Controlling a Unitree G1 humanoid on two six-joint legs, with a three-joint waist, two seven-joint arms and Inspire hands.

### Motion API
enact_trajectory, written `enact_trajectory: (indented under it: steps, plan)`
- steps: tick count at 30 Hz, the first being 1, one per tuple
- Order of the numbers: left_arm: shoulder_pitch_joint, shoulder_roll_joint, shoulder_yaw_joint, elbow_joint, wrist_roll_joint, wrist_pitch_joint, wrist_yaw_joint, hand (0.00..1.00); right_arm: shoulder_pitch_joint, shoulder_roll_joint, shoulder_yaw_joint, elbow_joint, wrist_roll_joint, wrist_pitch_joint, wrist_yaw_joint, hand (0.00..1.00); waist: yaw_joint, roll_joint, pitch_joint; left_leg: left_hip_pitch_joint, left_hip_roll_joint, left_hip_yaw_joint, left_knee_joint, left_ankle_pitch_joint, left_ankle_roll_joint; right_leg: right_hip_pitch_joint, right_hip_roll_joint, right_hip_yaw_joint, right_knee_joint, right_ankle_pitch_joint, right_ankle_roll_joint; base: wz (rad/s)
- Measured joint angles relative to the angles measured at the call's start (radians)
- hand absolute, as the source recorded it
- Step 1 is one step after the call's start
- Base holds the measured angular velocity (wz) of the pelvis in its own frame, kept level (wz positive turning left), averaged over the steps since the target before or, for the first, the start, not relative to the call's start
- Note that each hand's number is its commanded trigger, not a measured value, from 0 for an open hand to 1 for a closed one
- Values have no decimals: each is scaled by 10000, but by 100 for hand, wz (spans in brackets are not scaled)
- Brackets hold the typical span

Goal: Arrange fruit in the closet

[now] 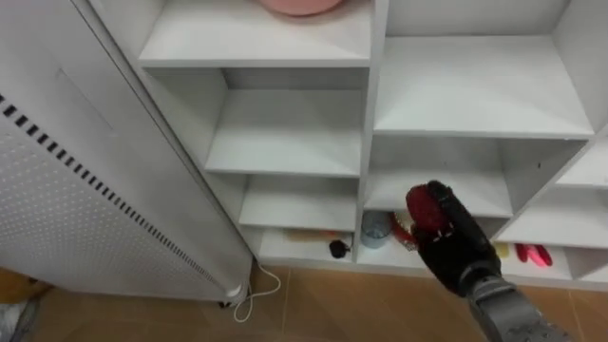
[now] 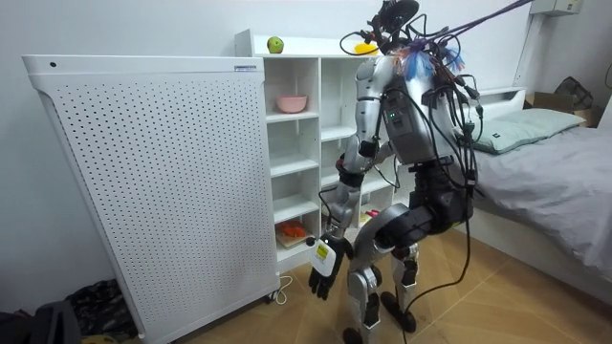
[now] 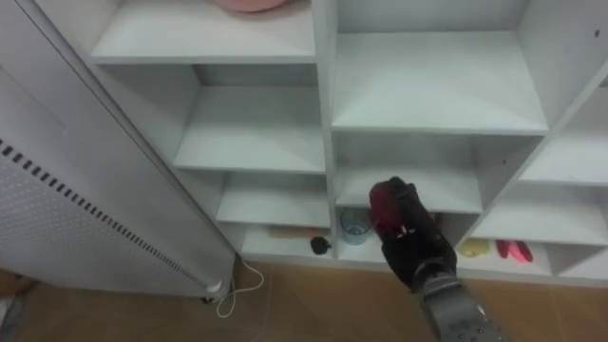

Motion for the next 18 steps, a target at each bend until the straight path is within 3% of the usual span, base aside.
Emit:
enact_trajectory:
  steps: [4, 14, 16, 17, 18]
  plan:
    - [14, -21, -175, -3, 15, -35, 360, 0, -619, -65, -394, -4, 355, -237, -565, 100, 12, -26, -6, -479, 34, 0, 569, -190, 15, -424, 22, 48, 399, -67, 1, -2]
    - [190, -39, -267, 2, 34, -8, 841, 0, -1502, -387, -1295, -4, 950, -635, -1434, 100, -16, -49, -20, -587, -34, -51, 615, -177, 49, -441, -94, -49, 462, -108, 40, 4]
    - [277, -49, -266, -1, 91, 33, 1015, 0, -1509, -422, -1357, -3, 970, -692, -1657, 56, 6, -49, -20, -582, -7, 16, 615, -177, 51, -447, -92, -29, 479, -125, 51, 0]
    - [307, -48, -266, -1, 98, 38, 1057, 0, -1509, -426, -1359, -3, 976, -696, -1702, 0, 8, -48, -21, -582, -5, 35, 615, -177, 52, -452, -93, -21, 486, -128, 54, 0]
    - [380, -47, -267, -1, 102, 59, 1157, 0, -1509, -426, -1361, -3, 972, -697, -1801, 0, 11, -47, -22, -581, 0, 64, 622, -178, 53, -465, -100, -19, 496, -130, 53, 0]
